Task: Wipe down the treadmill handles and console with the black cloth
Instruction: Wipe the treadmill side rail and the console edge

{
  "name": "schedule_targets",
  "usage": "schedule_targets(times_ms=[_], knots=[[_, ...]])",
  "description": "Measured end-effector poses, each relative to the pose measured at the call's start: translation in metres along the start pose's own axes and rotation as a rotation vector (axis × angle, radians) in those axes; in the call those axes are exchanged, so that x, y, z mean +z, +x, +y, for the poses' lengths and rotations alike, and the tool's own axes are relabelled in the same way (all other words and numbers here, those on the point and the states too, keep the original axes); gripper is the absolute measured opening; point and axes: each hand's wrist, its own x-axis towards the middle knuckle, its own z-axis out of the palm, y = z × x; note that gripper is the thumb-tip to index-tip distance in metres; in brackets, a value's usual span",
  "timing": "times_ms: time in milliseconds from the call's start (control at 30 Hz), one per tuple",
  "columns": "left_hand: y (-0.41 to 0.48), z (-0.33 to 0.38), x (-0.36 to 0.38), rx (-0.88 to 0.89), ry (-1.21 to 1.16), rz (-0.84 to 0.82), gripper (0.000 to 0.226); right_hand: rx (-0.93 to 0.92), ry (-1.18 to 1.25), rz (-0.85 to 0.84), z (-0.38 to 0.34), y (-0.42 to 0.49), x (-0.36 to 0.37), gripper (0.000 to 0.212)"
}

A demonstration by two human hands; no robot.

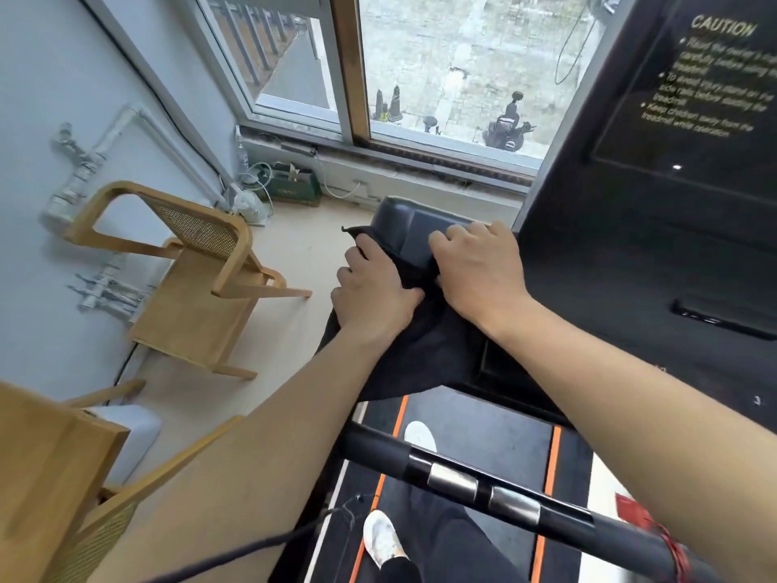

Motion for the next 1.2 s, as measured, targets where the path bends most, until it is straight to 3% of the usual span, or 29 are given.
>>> schedule_targets(times_ms=[200,300,500,633,733,967,1200], knots=[[0.016,0.024,0.009,0.183,0.205,0.117,0.097,0.218,-0.010,-0.016,-0.004,-0.037,0.001,0.026],[0.017,0.026,0.010,0.228,0.245,0.085,0.095,0.198,-0.004,-0.013,-0.005,-0.031,0.001,0.025],[0.009,0.002,-0.002,0.049,0.005,-0.110,0.111,0.080,0.008,0.061,-0.006,-0.011,0.005,0.026],[-0.004,-0.005,-0.004,0.025,-0.043,-0.084,0.115,0.046,0.059,0.154,-0.014,-0.019,0.011,0.014],[-0.010,-0.014,-0.008,-0.015,-0.143,-0.150,0.116,0.011,0.120,0.072,-0.020,-0.036,0.013,0.012],[-0.015,-0.032,-0.018,-0.044,-0.338,-0.244,0.093,-0.022,0.431,-0.105,-0.031,-0.068,0.005,0.052],[-0.018,-0.012,-0.006,0.064,0.036,-0.164,0.117,-0.240,0.054,-0.164,-0.001,-0.083,-0.019,0.042]])
